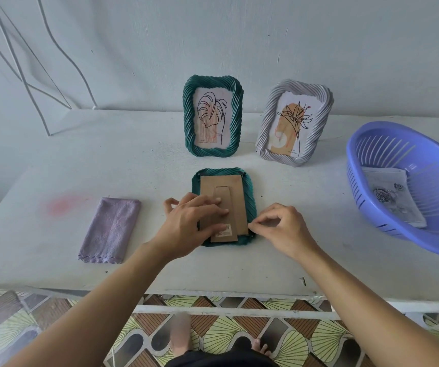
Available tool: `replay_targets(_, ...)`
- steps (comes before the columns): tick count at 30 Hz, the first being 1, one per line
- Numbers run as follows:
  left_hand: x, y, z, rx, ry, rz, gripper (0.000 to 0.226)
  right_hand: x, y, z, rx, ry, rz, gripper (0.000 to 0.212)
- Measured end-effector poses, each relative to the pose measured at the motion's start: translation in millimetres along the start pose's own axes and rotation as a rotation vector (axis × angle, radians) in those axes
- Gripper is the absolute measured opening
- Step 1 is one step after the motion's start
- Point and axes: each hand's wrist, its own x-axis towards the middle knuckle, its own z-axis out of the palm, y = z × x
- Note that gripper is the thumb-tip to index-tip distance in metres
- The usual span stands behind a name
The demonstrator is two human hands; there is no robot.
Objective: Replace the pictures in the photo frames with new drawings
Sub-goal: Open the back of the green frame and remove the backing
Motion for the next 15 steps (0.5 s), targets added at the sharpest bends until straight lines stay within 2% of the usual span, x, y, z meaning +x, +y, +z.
replay_targets(2,-1,-2,-2,-0.028,-0.032,-0.005,0.041,0,-3,-1,-0.059,0.049,-0.135,0.007)
replay_targets(6,-4,-8,-11,-0.190,-0.059,-0.048,0.040,5,-14,6,-0.240,0.012,-0.468,0.029)
replay_targets(9,-16,-11,-15,-0.265,0.028,-0.029,0.036,9,-18,17,-0.313,-0.079,-0.553,0.039)
replay_targets(12,-37,-11,-15,-0.123,0.143,-0.070,0.027,8,-14,27,-0.356,-0.139,-0.577,0.043)
replay_targets(15,-56,-10,-9,-0.025,0.199,-0.137,0.025,5,-7,32,-0.375,-0.129,-0.573,0.043)
